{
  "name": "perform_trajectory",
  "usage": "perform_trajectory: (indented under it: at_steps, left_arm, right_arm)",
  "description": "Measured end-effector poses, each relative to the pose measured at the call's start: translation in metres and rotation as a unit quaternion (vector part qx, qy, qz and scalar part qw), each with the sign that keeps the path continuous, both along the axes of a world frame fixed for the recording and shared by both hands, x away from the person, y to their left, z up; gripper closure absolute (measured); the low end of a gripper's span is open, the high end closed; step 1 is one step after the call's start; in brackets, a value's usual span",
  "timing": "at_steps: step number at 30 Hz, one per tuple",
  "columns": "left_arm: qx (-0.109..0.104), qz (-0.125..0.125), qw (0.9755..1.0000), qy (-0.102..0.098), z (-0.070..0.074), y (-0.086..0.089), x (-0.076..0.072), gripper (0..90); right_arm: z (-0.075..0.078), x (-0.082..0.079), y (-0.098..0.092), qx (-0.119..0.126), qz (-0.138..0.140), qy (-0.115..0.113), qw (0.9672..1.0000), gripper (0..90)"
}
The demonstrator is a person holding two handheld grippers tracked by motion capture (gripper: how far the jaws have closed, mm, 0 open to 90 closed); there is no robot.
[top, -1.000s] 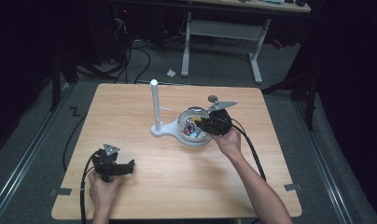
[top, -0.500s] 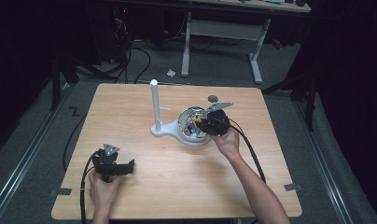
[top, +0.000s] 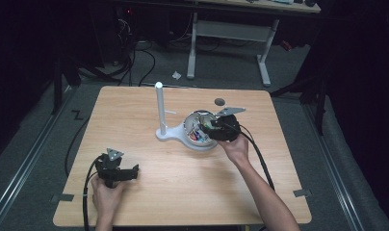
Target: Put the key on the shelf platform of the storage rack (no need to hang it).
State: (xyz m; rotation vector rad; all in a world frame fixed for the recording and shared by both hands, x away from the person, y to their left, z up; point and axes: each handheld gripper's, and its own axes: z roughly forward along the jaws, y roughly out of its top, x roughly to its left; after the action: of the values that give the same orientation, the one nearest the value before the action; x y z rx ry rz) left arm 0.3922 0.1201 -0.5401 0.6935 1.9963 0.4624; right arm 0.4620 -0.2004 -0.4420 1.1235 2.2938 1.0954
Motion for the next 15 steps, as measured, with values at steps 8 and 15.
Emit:
perform_trajectory:
  at_steps: [8,15]
  left_arm:
    - [0.0,0.0,1.0,0.0,0.0,0.0,0.0,1.0]
    - [0.0,0.0,1.0,0.0,0.0,0.0,0.0,1.0]
  right_arm:
    - [0.01,-0.01,-0.014,0.017,-0.001,-0.009,0.9998,48.9]
    - [0.025,-0.019,-0.031,0.034,-0.003,-0.018,0.9992,47.2]
